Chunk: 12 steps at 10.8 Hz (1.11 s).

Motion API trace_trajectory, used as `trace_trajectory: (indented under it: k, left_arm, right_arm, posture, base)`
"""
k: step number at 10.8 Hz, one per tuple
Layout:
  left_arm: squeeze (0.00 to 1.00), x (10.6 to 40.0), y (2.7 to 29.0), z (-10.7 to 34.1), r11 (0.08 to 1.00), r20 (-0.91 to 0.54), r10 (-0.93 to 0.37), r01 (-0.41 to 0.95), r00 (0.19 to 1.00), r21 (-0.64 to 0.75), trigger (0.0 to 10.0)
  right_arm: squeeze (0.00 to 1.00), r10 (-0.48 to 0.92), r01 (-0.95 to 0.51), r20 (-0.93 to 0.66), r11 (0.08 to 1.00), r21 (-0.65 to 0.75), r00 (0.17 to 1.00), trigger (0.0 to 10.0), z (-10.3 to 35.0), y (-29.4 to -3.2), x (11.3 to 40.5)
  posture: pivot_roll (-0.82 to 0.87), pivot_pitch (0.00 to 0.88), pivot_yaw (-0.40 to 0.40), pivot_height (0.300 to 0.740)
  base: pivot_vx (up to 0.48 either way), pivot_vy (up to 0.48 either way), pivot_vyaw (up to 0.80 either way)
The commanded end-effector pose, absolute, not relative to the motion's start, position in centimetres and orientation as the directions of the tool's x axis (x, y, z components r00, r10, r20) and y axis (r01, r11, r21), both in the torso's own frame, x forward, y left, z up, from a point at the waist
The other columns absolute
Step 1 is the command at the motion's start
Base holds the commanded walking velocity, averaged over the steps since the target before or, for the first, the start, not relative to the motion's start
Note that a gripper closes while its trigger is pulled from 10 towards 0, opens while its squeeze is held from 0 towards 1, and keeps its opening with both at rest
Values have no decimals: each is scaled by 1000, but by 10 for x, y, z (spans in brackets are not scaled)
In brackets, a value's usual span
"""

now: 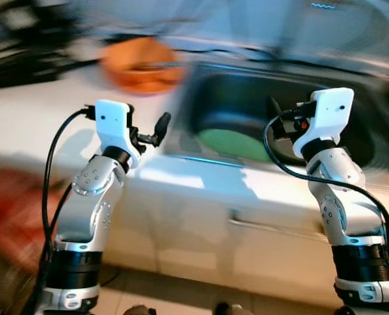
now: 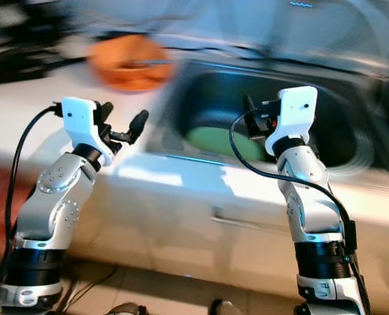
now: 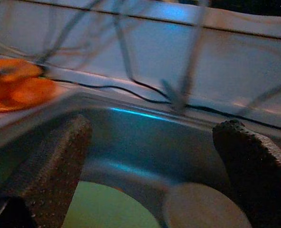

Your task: Kitchen organization

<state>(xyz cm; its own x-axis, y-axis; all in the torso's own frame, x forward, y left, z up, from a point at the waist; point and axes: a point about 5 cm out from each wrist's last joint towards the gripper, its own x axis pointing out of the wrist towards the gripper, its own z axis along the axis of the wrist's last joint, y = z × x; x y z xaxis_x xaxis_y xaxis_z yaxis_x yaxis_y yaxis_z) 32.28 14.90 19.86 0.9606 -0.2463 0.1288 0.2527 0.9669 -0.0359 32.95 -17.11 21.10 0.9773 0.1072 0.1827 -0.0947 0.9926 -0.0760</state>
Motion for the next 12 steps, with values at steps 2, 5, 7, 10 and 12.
trace_trajectory:
  k: [2, 5, 7, 10, 12]
  left_arm:
    - [0, 327, 158, 198, 985, 134, -147, 157, 980, -67, 10000]
    - [0, 333, 161, 201, 987, 130, -125, 137, 984, -85, 10000]
    - [0, 335, 160, 204, 981, 136, -171, 182, 976, -72, 10000]
    - [0, 336, 158, 205, 952, 84, -301, 304, 950, -38, 10000]
    - [0, 334, 147, 202, 947, 106, -307, 315, 946, -63, 10000]
  right_arm:
    - [0, 91, -81, 198, 995, -59, 976, 10000, 214, -171, 328]
    - [0, 78, -74, 194, 997, -24, 978, 10000, 215, -170, 329]
    - [0, 66, -66, 189, 998, -5, 980, 10000, 214, -169, 330]
    - [0, 61, -79, 223, 994, 72, 973, 10000, 217, -161, 332]
    - [0, 92, -112, 217, 990, 82, 972, 10000, 217, -154, 330]
  posture:
    - [78, 43, -39, 740]
    - [80, 37, -40, 740]
    - [80, 36, -42, 740]
    - [94, 34, -46, 740]
    - [83, 37, -39, 740]
  base:
    - [0, 480, 0]
    - [0, 480, 0]
    - [0, 240, 0]
    - [0, 0, 0]
    - [0, 0, 0]
